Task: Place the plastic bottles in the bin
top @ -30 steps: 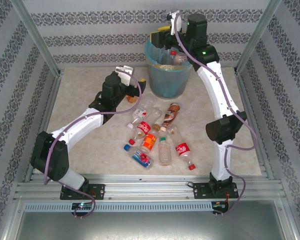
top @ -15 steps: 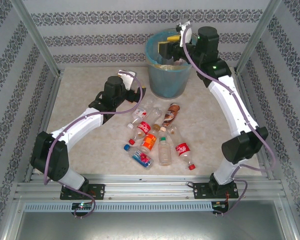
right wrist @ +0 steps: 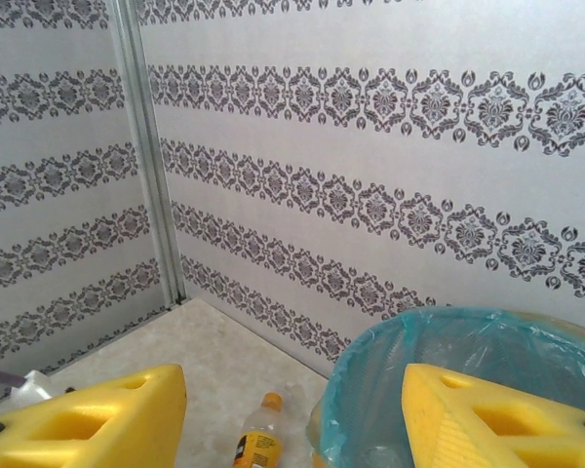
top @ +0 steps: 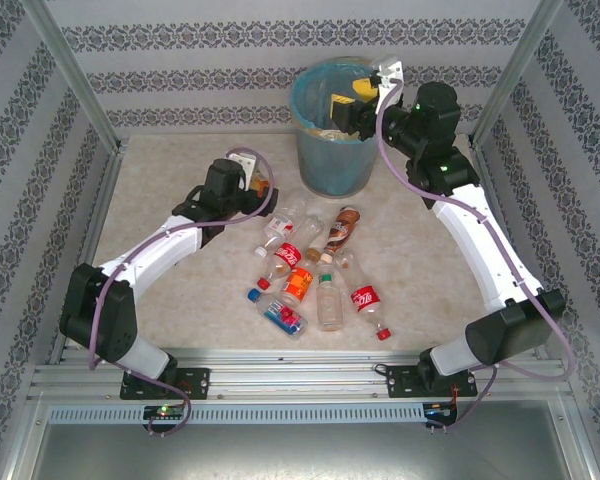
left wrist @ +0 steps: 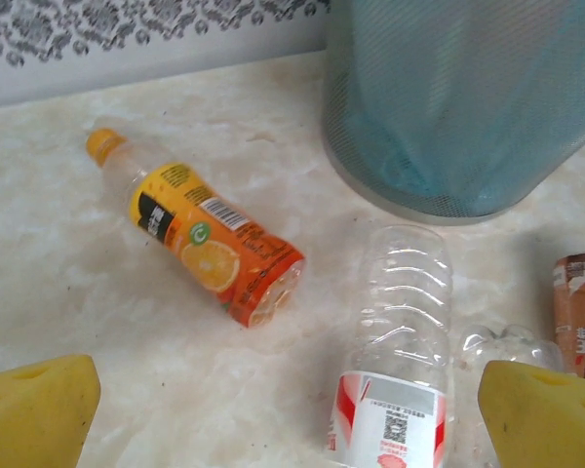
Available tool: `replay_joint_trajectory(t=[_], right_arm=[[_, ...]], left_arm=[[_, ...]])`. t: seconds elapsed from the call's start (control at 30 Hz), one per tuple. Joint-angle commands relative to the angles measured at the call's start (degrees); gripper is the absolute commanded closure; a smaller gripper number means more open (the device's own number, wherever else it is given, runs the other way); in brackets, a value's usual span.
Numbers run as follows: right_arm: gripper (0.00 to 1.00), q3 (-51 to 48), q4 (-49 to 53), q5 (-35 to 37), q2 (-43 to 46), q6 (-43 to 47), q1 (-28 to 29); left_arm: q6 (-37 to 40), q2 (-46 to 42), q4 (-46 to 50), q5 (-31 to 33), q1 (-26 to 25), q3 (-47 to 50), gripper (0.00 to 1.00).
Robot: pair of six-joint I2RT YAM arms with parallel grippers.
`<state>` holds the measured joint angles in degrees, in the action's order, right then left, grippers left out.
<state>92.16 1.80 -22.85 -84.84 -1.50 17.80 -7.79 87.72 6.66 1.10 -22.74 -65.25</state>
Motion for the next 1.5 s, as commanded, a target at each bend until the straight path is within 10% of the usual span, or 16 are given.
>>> replay_joint_trajectory(t=[0.0, 0.7, 1.47], right_arm=[[0.39, -0.98, -3.3, 1.28, 0.41, 1.71, 0.59], [0.32, -0.07, 9.3, -13.01, -3.39, 24.66, 14.77], [0.38, -5.93, 11.13, -9.12, -7.23, 14.24, 18.91]], left_arm=[[-5.51, 1.11, 3.45, -0.7, 2.46, -0.51, 0.0], [-19.5, 10.35, 9.76, -10.19, 14.13, -3.18, 0.02], [-18.96, 17.42, 15.23, -14.9, 14.22, -9.18, 0.04]])
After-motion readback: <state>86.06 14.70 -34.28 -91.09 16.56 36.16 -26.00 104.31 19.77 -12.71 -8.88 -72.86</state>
